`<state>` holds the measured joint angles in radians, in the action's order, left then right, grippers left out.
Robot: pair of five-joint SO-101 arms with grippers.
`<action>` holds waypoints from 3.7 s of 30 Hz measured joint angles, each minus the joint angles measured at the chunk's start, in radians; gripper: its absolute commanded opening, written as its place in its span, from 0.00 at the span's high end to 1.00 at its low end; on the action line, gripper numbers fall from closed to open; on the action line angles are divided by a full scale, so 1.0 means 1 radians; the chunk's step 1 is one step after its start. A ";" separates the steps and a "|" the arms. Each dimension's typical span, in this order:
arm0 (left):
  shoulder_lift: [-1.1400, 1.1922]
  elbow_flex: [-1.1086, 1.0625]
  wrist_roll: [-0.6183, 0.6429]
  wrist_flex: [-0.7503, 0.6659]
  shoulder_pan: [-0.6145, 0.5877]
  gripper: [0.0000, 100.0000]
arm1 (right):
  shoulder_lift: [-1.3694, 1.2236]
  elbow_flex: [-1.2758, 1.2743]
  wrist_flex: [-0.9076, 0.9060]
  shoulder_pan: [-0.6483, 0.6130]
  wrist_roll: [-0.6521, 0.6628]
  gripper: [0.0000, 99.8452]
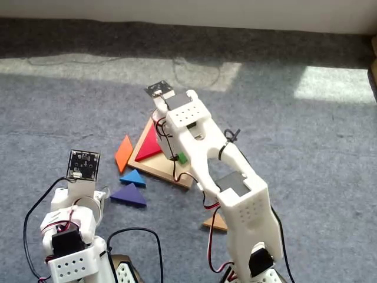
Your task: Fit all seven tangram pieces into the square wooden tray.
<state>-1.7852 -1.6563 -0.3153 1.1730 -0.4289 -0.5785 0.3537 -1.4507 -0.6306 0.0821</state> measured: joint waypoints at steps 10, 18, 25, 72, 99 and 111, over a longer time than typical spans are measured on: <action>0.000 0.000 0.000 0.000 0.000 0.75 | -0.018 0.003 0.054 0.000 -0.009 0.81; 0.000 0.000 0.000 0.000 0.000 0.75 | -0.018 0.005 -0.006 0.000 -0.038 0.80; 0.000 0.000 0.000 0.000 0.000 0.75 | 0.006 0.107 -0.086 0.000 -0.049 0.80; 0.000 0.000 0.000 0.000 0.000 0.75 | 1.102 -1.436 0.305 -0.068 0.295 0.80; 0.000 0.000 0.000 0.000 0.000 0.75 | 1.051 -1.499 0.430 -0.048 0.298 0.87; 0.000 0.000 0.000 0.000 0.000 0.75 | 1.154 -1.227 0.255 -0.038 0.299 0.87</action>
<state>-1.7852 -1.6563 -0.3153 1.1730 -0.4289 0.5754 -0.8738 -1.1960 -0.6690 0.3813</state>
